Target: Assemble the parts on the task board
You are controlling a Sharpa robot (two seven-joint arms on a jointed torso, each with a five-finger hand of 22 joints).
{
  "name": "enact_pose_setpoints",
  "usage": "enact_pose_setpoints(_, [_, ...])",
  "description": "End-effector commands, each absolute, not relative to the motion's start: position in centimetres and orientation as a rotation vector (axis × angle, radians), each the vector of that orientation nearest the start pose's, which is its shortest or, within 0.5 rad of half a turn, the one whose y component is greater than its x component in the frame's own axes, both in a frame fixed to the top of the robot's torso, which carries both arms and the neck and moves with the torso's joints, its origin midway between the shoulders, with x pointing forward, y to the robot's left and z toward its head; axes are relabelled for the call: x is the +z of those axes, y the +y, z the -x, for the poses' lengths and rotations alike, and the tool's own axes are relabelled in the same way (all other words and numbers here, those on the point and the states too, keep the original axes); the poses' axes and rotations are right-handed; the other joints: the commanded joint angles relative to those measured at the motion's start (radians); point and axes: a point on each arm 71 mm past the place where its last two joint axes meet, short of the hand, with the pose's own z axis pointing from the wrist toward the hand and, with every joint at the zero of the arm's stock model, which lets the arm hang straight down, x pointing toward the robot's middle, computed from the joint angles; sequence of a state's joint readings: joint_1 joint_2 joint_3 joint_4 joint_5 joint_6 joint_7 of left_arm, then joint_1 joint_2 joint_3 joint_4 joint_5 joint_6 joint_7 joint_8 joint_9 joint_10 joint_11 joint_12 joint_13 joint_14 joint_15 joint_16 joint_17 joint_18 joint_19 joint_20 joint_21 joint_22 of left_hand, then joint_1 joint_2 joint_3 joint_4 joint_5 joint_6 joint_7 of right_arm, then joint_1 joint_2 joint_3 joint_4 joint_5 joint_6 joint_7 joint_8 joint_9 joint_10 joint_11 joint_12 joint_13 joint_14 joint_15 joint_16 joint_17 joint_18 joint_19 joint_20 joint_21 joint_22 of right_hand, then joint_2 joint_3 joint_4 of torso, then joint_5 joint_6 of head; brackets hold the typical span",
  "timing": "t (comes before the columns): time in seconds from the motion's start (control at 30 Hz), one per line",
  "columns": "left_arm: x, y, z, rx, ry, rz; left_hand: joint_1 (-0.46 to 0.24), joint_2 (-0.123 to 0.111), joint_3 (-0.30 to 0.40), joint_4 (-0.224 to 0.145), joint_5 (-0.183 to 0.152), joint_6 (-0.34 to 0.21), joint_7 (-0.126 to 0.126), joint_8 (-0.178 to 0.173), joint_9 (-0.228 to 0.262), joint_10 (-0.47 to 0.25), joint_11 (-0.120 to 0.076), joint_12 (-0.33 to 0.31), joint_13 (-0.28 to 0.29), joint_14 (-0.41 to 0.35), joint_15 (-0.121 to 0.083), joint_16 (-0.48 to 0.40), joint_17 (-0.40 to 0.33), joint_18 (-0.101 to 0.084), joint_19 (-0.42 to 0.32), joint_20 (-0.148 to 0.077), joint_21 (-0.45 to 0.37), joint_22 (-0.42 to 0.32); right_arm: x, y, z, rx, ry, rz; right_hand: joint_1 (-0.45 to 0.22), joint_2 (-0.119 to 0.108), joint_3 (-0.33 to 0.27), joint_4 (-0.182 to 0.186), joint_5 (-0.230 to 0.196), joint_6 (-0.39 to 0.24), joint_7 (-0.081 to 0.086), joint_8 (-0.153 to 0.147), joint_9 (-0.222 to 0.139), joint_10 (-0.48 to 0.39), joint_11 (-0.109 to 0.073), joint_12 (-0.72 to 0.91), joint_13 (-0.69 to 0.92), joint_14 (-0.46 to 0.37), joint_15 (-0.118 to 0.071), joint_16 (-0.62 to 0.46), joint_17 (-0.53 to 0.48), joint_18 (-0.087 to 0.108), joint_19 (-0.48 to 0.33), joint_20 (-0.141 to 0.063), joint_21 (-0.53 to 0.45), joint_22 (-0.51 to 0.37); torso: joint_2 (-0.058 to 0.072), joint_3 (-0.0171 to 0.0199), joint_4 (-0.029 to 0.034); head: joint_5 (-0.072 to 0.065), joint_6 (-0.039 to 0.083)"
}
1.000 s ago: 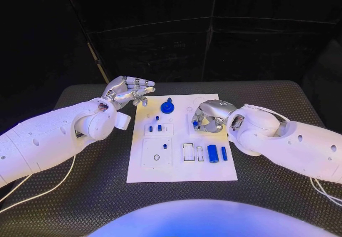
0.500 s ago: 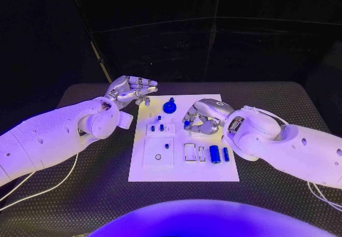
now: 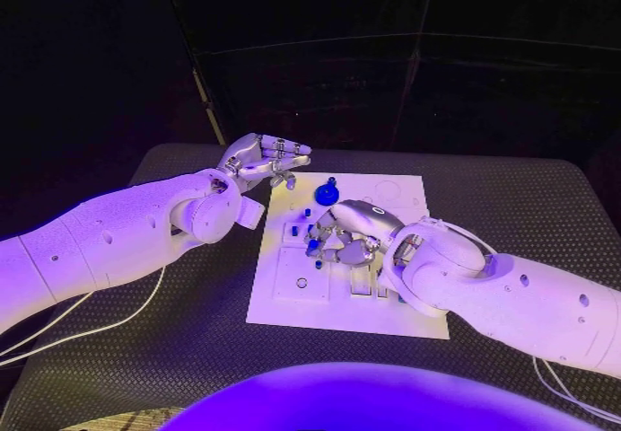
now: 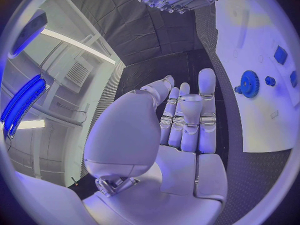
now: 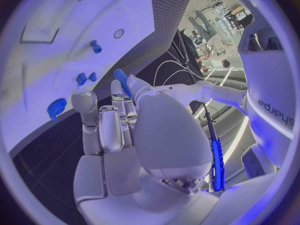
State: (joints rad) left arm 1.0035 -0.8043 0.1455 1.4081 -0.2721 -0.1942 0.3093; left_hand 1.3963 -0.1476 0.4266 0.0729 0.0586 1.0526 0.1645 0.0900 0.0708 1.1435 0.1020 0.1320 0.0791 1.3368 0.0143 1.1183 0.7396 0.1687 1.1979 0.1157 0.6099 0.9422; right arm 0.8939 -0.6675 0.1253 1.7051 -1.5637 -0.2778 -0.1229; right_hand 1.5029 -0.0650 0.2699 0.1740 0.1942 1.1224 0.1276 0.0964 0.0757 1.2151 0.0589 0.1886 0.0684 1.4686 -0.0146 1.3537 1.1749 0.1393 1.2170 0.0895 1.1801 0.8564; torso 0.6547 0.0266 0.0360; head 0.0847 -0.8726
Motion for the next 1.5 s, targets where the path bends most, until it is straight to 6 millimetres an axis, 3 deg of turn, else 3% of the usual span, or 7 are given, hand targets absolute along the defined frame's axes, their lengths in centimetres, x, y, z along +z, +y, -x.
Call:
enact_pose_setpoints(0.03, [-21.7,21.7,-49.4,-1.525,1.529,0.998,0.005,0.005,-0.005,0.000,-0.001,-0.001,0.004,0.006,-0.001,-0.005,-0.002,0.004,-0.001,-0.004,0.000,-0.007,-0.001,0.011,-0.006,0.000,-0.006,-0.001,-23.4,-6.0,-38.9,1.109,1.698,0.235,0.004,0.004,0.007,-0.002,0.004,0.005,0.004,0.001,0.001,0.008,0.001,-0.005,0.000,0.040,-0.005,0.005,0.000,-0.005,0.007,-0.002,0.006,0.000,-0.001,0.0004,-0.0011,0.017,0.000])
enact_pose_setpoints(0.27, [-21.7,21.4,-49.4,-1.531,1.531,0.997,0.005,0.006,-0.005,-0.001,-0.001,-0.001,0.003,0.007,-0.001,-0.005,-0.002,0.005,-0.001,-0.004,0.000,-0.007,-0.002,0.011,-0.005,0.000,-0.006,-0.001,-25.7,-4.8,-38.2,1.114,1.738,0.289,0.004,0.003,0.011,-0.006,0.006,0.004,0.006,-0.001,0.000,0.008,0.002,-0.009,0.000,0.040,-0.004,0.006,0.001,-0.005,0.007,-0.002,0.008,0.002,0.000,0.0008,-0.0014,0.041,0.000])
enact_pose_setpoints(0.67, [-21.7,21.2,-49.4,-1.535,1.534,0.996,0.005,0.006,-0.005,-0.001,-0.001,-0.001,0.003,0.007,-0.001,-0.005,-0.002,0.005,-0.001,-0.004,0.000,-0.007,-0.002,0.011,-0.005,0.000,-0.006,-0.001,-27.2,-4.3,-38.2,1.087,1.773,0.338,0.004,0.001,0.014,-0.008,0.007,0.004,0.007,-0.002,0.000,0.007,0.003,-0.013,-0.001,0.040,-0.004,0.007,0.001,-0.005,0.006,-0.002,0.009,0.002,0.000,0.0011,-0.0019,0.064,0.000])
enact_pose_setpoints(1.5, [-21.8,21.2,-49.5,-1.536,1.535,0.997,0.006,0.007,-0.004,-0.001,-0.001,-0.001,0.003,0.007,-0.001,-0.006,-0.002,0.005,-0.001,-0.004,0.000,-0.007,-0.002,0.011,-0.005,0.000,-0.006,-0.001,-28.0,-4.4,-38.2,1.020,1.824,0.408,-0.001,0.000,0.017,-0.009,0.005,0.005,0.008,-0.002,-0.001,0.008,0.004,-0.019,-0.001,0.040,-0.002,0.008,0.001,-0.005,0.005,-0.001,0.009,0.001,0.000,0.0006,-0.0021,0.063,0.000])
